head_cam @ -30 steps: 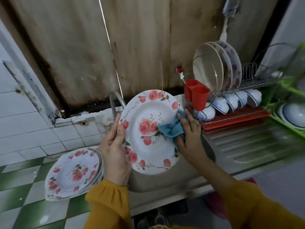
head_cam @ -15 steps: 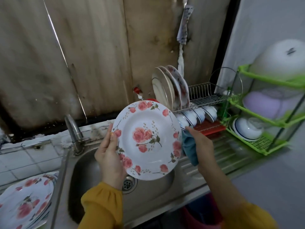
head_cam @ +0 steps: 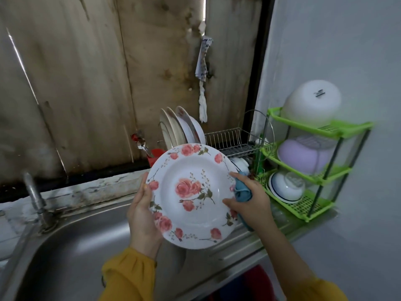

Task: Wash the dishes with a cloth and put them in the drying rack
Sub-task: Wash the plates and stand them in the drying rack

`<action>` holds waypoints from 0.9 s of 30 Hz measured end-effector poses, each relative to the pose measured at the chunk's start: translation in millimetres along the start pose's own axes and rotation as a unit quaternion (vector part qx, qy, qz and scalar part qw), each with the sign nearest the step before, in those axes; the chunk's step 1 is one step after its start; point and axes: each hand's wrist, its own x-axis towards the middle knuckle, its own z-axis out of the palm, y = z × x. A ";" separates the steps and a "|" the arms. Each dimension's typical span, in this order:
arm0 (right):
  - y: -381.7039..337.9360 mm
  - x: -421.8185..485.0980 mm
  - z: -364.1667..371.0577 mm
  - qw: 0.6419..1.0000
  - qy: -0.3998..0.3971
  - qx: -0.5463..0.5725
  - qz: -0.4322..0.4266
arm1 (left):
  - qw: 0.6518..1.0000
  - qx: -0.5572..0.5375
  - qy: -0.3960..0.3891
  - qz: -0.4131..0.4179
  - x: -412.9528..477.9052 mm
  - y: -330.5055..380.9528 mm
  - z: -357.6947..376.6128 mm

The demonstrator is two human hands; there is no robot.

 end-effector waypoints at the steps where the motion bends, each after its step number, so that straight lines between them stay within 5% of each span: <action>1: 2.6 3.7 -5.9 1.000 0.006 0.007 0.015 | 1.000 0.007 -0.012 0.001 3.6 -6.9 5.6; 5: 0.1 14.4 -35.6 0.995 0.059 0.060 0.051 | 0.996 0.083 -0.004 0.013 19.8 -35.9 19.0; 9: -12.6 23.4 -60.3 0.991 0.094 0.093 0.036 | 0.946 0.317 -0.066 0.032 33.2 -65.1 27.5; 12: -27.3 26.8 -70.7 0.989 0.109 0.101 0.006 | 0.881 0.455 -0.126 0.026 39.2 -78.2 43.4; 16: -38.7 30.4 -68.3 0.991 0.118 -0.005 -0.061 | 0.776 0.575 -0.212 0.148 51.3 -80.3 66.3; 23: -68.5 39.9 -53.0 0.965 0.088 -0.194 -0.152 | 0.622 0.679 -0.188 0.341 93.1 -35.8 110.9; 27: -90.3 54.8 -54.9 0.950 0.077 -0.231 -0.195 | 0.503 0.740 -0.160 0.416 128.2 -11.5 125.1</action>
